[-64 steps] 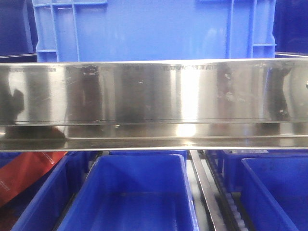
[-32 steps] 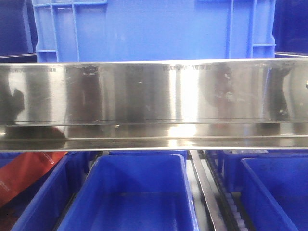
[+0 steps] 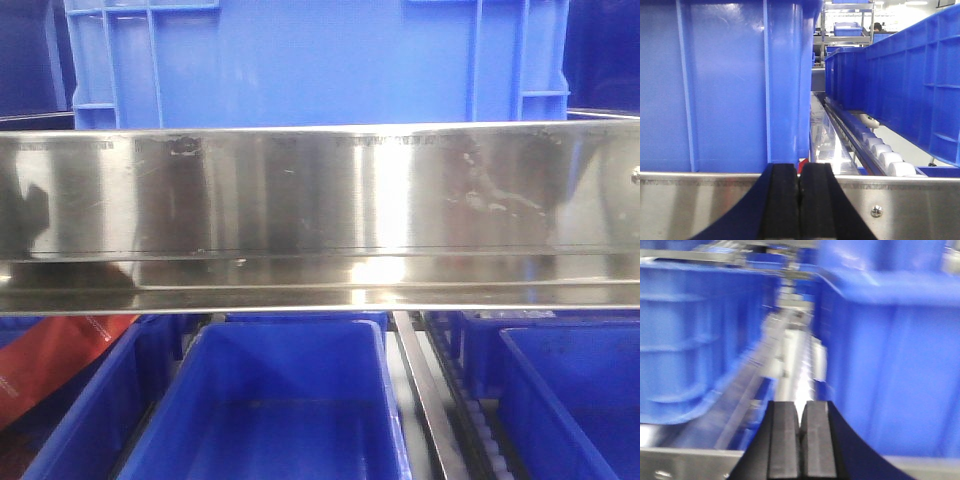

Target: Place valve from conveyor to right shelf box

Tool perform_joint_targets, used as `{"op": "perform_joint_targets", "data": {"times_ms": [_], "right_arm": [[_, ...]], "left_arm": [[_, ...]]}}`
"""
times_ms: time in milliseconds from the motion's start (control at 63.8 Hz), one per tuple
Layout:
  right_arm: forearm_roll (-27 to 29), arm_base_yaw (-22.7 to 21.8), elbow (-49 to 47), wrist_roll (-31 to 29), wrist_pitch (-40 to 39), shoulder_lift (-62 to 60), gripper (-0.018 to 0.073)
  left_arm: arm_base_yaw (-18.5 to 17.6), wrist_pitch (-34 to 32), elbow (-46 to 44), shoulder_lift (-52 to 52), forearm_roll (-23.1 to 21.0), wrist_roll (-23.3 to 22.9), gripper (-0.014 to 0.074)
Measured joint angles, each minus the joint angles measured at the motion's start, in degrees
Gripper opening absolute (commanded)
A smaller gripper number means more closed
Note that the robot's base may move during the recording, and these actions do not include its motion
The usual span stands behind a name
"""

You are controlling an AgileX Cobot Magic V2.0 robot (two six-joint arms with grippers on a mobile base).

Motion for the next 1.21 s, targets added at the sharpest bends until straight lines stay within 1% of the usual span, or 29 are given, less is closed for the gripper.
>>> {"op": "perform_joint_targets", "data": {"times_ms": [63,172,313,423,564,1206], "right_arm": [[0.0,-2.0,2.5,0.7,-0.1,-1.8,-0.0162],[0.0,-3.5,6.7,1.1,-0.8,-5.4,-0.0162],[0.0,-3.8,12.1,1.2,-3.4,-9.0,-0.0162],[0.0,-3.8,15.6,1.2,-6.4,-9.4,-0.0162],[-0.5,-3.1,16.0,1.3,-6.7,-9.4,-0.0162],[-1.3,-3.1,16.0,1.4,-7.1,-9.4,-0.0162]], "left_arm": [[0.0,0.0,0.0,0.0,0.0,0.0,-0.0111],[0.0,0.3,0.0,0.0,0.0,0.0,-0.0111],[0.0,0.0,0.0,0.0,0.0,0.0,-0.0111],[0.0,0.0,0.0,0.0,0.0,0.0,-0.0111],[0.0,0.0,0.0,-0.1,0.0,0.0,-0.0111],[0.0,0.0,0.0,-0.1,0.0,0.0,-0.0111]]}}
